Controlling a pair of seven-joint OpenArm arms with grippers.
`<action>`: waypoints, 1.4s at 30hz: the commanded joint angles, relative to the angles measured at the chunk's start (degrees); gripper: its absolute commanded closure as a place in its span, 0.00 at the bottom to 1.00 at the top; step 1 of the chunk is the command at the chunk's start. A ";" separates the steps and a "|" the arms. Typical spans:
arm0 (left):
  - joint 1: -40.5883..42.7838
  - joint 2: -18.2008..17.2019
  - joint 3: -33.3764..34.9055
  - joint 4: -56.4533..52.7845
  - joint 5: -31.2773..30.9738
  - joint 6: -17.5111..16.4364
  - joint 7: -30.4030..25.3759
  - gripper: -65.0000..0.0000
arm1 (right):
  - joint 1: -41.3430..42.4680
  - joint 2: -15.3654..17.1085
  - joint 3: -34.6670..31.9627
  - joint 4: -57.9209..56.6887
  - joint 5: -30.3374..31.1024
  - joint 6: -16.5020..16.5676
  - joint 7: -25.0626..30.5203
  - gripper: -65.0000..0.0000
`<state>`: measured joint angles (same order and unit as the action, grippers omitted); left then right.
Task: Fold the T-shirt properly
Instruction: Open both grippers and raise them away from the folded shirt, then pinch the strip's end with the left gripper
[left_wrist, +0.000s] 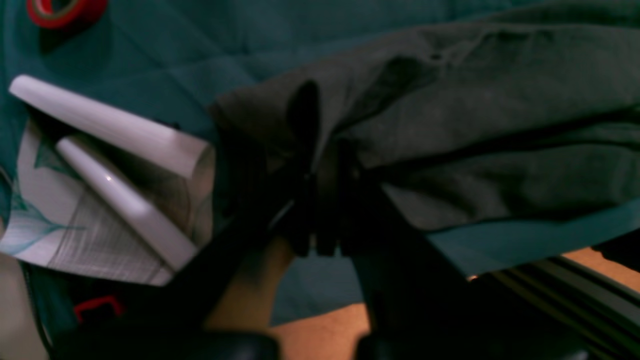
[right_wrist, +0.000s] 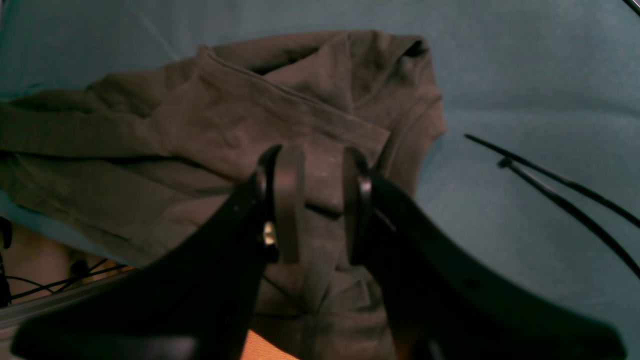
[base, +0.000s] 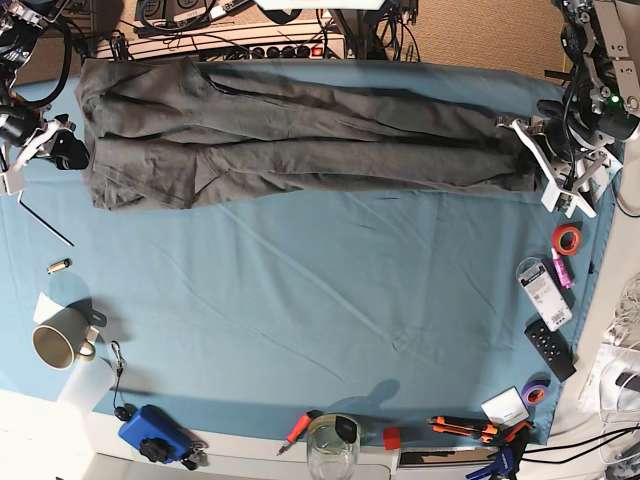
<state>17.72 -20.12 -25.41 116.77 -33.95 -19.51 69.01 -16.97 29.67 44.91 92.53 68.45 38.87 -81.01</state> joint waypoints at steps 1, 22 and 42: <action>-0.24 -0.68 -0.24 0.13 -0.09 0.00 -1.16 1.00 | 0.33 1.60 0.59 0.85 1.14 0.13 1.01 0.78; -2.10 -0.48 -0.24 -11.87 -0.22 1.73 -4.61 0.66 | 0.33 1.62 0.59 0.85 1.18 0.11 1.01 0.78; -2.32 2.73 -0.24 -12.22 4.42 -1.29 -3.93 0.48 | 0.33 1.62 0.59 0.85 1.18 0.11 1.01 0.78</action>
<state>15.38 -16.99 -25.58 104.16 -29.76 -21.02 64.42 -16.97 29.54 44.80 92.53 68.49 38.87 -80.99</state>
